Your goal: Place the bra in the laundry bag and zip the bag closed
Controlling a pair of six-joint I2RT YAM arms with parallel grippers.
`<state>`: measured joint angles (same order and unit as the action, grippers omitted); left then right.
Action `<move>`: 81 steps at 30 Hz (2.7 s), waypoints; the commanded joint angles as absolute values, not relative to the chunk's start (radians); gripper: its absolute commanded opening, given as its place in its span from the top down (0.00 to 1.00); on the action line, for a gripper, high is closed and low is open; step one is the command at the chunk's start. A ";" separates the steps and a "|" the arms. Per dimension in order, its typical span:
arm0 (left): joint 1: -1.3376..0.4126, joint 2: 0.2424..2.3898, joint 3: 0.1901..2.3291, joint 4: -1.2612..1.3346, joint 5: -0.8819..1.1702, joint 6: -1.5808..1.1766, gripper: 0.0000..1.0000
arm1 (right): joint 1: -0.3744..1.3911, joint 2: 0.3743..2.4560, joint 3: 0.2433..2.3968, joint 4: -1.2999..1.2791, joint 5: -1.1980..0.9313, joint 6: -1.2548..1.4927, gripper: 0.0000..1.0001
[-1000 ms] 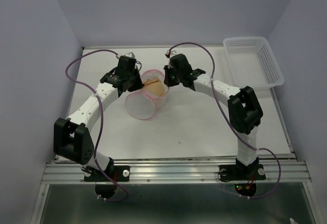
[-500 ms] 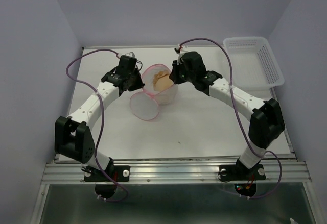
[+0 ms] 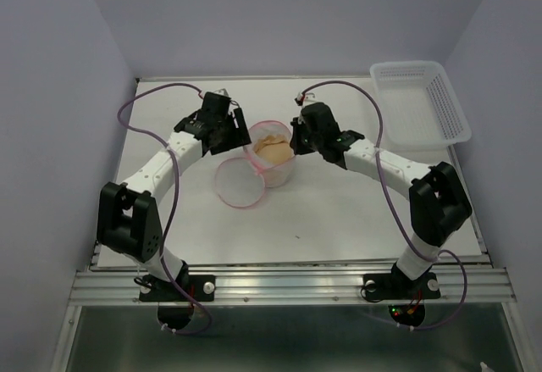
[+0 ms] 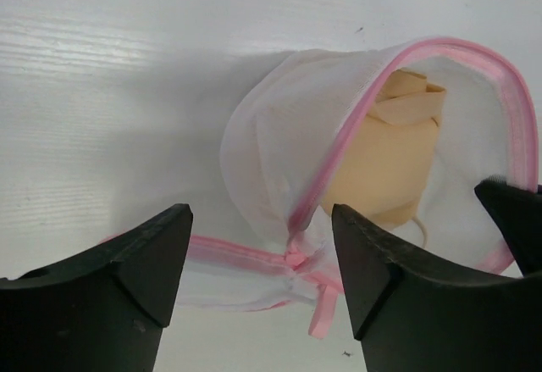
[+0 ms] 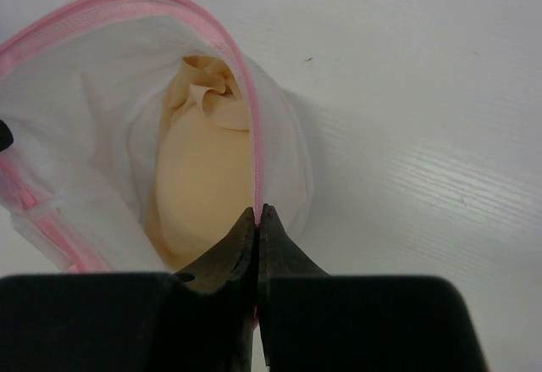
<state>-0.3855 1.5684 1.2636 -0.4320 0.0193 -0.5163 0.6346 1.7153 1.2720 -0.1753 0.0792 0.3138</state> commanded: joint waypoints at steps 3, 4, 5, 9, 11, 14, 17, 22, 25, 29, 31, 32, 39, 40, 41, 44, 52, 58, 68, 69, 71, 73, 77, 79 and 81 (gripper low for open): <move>-0.390 1.422 1.201 -0.370 -0.027 -0.555 0.01 | 0.630 1.667 1.253 -0.135 0.143 0.337 0.99; -0.390 1.402 1.180 -0.364 -0.044 -0.570 0.01 | 0.630 1.667 1.249 -0.135 0.135 0.341 0.99; -0.390 1.382 1.133 -0.357 -0.055 -0.583 0.01 | 0.630 1.667 1.244 -0.135 0.129 0.345 0.99; -0.384 1.267 0.999 -0.344 -0.127 -0.691 0.01 | 0.630 1.660 1.221 -0.135 0.130 0.360 0.99; -0.379 1.235 0.944 -0.341 -0.133 -0.709 0.01 | 0.630 1.652 1.216 -0.135 0.138 0.365 0.99; -0.374 1.181 0.852 -0.344 -0.123 -0.765 0.01 | 0.630 1.632 1.207 -0.137 0.138 0.368 0.99; -0.373 1.125 0.758 -0.327 -0.100 -0.807 0.01 | 0.630 1.623 1.197 -0.129 0.133 0.383 0.99; -0.373 1.031 0.612 -0.273 -0.049 -0.874 0.01 | 0.630 1.620 1.186 -0.126 0.130 0.397 0.99; -0.374 0.979 0.555 -0.255 -0.037 -0.896 0.01 | 0.630 1.623 1.184 -0.126 0.129 0.399 0.99; -0.373 0.946 0.514 -0.232 -0.028 -0.913 0.01 | 0.630 1.621 1.175 -0.126 0.123 0.406 0.99; -0.373 0.957 0.505 -0.232 -0.020 -0.913 0.01 | 0.630 1.624 1.175 -0.127 0.123 0.410 0.99; -0.373 0.963 0.503 -0.230 -0.018 -0.911 0.01 | 0.630 1.628 1.175 -0.127 0.120 0.410 0.99; -0.373 0.940 0.512 -0.305 -0.089 -0.934 0.01 | 0.630 1.624 1.175 -0.126 0.110 0.407 0.99; -0.373 0.918 0.523 -0.331 -0.106 -0.943 0.01 | 0.630 1.624 1.175 -0.126 0.112 0.407 0.99; -0.373 0.907 0.547 -0.345 -0.138 -0.951 0.01 | 0.630 1.624 1.175 -0.126 0.112 0.407 0.99; -0.373 0.861 0.578 -0.393 -0.188 -0.963 0.01 | 0.630 1.628 1.175 -0.127 0.109 0.405 0.99; -0.373 0.839 0.513 -0.358 -0.124 -0.972 0.01 | 0.630 1.618 1.172 -0.126 0.121 0.403 0.99; -0.373 0.963 0.505 -0.284 -0.104 -0.945 0.01 | 0.630 1.618 1.169 -0.126 0.124 0.403 0.99; -0.373 1.193 0.598 -0.261 -0.140 -0.910 0.14 | 0.630 1.621 1.170 -0.127 0.141 0.399 0.98; -0.374 1.216 0.609 -0.262 -0.138 -0.907 0.16 | 0.630 1.621 1.172 -0.127 0.143 0.399 0.98; -0.376 1.238 0.617 -0.259 -0.132 -0.888 0.21 | 0.630 1.621 1.170 -0.129 0.146 0.397 0.98; -0.382 1.259 0.641 -0.274 -0.141 -0.881 0.24 | 0.630 1.623 1.170 -0.127 0.149 0.397 0.97; -0.400 1.325 0.701 -0.327 -0.175 -0.862 0.40 | 0.630 1.623 1.170 -0.127 0.155 0.396 0.97; -0.406 1.359 0.730 -0.368 -0.184 -0.848 0.44 | 0.630 1.623 1.170 -0.129 0.161 0.396 0.97; -0.411 1.374 0.733 -0.377 -0.192 -0.842 0.45 | 0.630 1.621 1.170 -0.127 0.163 0.393 0.97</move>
